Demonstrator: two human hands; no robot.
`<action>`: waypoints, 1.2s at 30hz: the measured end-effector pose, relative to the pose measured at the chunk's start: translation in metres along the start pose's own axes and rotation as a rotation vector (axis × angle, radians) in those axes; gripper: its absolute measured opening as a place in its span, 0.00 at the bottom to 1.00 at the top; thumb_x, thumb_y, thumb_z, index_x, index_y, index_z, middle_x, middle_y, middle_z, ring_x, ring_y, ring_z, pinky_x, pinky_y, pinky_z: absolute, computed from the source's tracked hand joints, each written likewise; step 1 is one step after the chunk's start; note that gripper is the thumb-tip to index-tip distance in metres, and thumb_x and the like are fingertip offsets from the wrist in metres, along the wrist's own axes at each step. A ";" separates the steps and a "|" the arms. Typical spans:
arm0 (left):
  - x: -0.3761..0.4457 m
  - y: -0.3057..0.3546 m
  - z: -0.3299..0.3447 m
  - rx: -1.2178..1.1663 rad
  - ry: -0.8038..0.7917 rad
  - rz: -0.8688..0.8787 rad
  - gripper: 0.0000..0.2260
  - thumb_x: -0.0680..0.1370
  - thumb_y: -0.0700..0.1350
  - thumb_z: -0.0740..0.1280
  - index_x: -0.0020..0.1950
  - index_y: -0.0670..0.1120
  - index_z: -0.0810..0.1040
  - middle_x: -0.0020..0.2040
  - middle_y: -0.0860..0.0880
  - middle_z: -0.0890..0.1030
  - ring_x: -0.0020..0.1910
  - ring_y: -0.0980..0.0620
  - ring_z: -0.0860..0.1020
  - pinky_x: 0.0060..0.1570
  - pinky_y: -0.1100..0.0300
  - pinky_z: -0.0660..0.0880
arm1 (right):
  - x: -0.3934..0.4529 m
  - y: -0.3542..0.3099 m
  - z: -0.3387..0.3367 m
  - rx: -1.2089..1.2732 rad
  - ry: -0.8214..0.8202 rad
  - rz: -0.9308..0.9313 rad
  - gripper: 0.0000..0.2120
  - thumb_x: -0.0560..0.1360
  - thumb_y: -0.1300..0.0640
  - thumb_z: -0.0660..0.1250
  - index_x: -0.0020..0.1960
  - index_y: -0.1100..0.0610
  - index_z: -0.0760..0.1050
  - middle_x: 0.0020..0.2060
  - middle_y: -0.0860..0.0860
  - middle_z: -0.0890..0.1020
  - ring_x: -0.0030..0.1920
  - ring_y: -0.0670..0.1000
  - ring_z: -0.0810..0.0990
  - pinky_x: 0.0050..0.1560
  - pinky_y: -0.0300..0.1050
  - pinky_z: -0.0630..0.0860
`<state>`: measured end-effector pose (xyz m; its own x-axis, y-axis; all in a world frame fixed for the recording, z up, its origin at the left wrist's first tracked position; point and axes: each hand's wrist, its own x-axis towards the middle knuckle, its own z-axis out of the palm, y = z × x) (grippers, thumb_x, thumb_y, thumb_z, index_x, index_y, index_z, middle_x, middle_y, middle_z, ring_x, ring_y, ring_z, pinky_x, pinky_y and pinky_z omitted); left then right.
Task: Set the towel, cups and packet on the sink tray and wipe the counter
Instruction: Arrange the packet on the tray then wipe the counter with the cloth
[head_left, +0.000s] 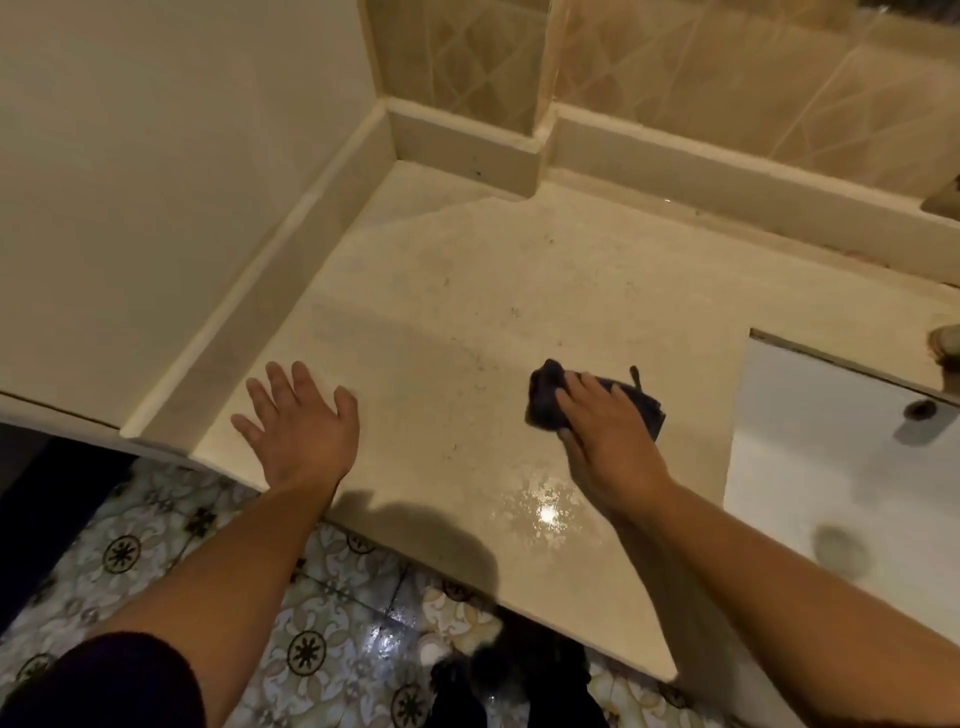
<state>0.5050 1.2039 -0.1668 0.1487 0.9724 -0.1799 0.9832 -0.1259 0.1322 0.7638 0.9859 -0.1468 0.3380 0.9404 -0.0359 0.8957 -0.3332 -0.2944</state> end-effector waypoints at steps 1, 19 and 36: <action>-0.001 0.001 0.000 -0.003 -0.009 0.002 0.33 0.79 0.61 0.45 0.80 0.46 0.49 0.81 0.44 0.47 0.78 0.42 0.43 0.73 0.36 0.41 | -0.022 -0.015 0.009 0.008 -0.026 -0.018 0.21 0.79 0.54 0.61 0.71 0.56 0.69 0.73 0.54 0.69 0.73 0.56 0.64 0.73 0.53 0.55; -0.009 -0.011 -0.045 0.112 -0.355 0.215 0.31 0.81 0.59 0.51 0.80 0.47 0.47 0.81 0.47 0.42 0.78 0.42 0.41 0.73 0.37 0.43 | -0.145 -0.116 -0.057 1.498 -0.487 0.560 0.13 0.79 0.53 0.63 0.61 0.56 0.79 0.57 0.59 0.82 0.58 0.59 0.80 0.61 0.55 0.75; -0.161 0.073 -0.219 -0.415 -0.680 1.022 0.16 0.77 0.61 0.65 0.61 0.58 0.78 0.55 0.59 0.81 0.53 0.63 0.78 0.53 0.63 0.74 | -0.102 -0.107 -0.193 0.671 -0.204 -0.041 0.08 0.78 0.51 0.66 0.48 0.46 0.66 0.33 0.40 0.78 0.33 0.41 0.73 0.33 0.35 0.68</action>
<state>0.5296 1.0815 0.0854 0.9521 0.1632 -0.2584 0.3051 -0.5585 0.7713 0.6892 0.9125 0.0731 0.1878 0.9672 -0.1711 0.5130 -0.2452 -0.8227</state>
